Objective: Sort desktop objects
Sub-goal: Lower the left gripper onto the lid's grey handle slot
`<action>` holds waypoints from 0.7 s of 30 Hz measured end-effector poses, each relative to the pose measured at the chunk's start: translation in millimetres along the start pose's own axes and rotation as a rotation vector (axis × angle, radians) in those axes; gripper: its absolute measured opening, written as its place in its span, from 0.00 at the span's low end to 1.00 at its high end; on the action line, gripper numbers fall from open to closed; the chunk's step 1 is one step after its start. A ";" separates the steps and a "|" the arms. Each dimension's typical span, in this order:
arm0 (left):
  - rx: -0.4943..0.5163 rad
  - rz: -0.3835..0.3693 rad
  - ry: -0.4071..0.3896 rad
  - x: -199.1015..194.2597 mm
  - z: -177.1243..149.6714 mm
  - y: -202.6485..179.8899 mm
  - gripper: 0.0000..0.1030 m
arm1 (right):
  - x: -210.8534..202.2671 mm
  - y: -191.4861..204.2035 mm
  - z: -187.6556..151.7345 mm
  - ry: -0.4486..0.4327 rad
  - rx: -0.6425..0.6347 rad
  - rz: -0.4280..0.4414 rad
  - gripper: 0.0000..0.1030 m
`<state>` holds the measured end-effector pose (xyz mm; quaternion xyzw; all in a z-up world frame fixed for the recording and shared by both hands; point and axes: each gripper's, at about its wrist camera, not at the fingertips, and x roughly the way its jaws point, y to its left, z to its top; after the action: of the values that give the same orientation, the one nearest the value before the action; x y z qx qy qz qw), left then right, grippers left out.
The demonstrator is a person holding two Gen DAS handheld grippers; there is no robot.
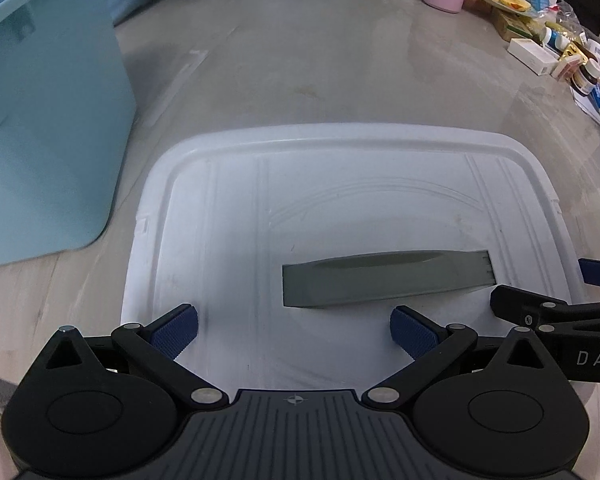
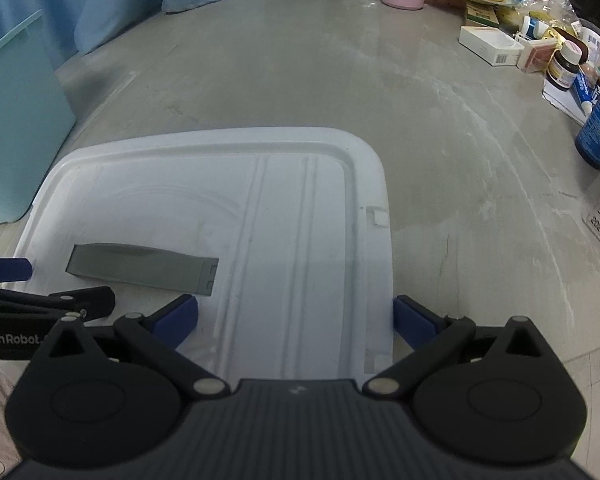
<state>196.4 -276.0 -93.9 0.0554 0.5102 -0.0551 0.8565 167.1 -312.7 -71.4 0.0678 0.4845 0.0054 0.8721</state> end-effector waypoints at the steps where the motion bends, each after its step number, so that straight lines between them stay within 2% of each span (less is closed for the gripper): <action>1: -0.001 0.000 0.001 -0.9 -1.5 0.3 1.00 | -1.0 0.5 -1.5 0.001 -0.001 0.001 1.00; 8: -0.014 -0.022 0.004 -2.9 -4.2 6.8 1.00 | -4.1 1.8 -8.6 0.005 -0.007 0.007 1.00; 14: -0.172 -0.178 -0.007 -6.3 4.6 42.0 1.00 | -2.7 0.5 -7.4 0.016 -0.008 0.010 1.00; 18: -0.209 -0.123 -0.005 -6.2 11.7 59.0 1.00 | -2.1 0.6 -7.3 0.018 -0.008 0.010 1.00; 21: -0.216 -0.162 0.007 -3.3 15.1 66.1 1.00 | -2.2 2.1 -7.9 0.019 -0.007 0.010 1.00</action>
<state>217.9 -212.9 -81.3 -0.0784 0.5190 -0.0687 0.8484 159.4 -309.9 -73.4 0.0669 0.4923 0.0121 0.8678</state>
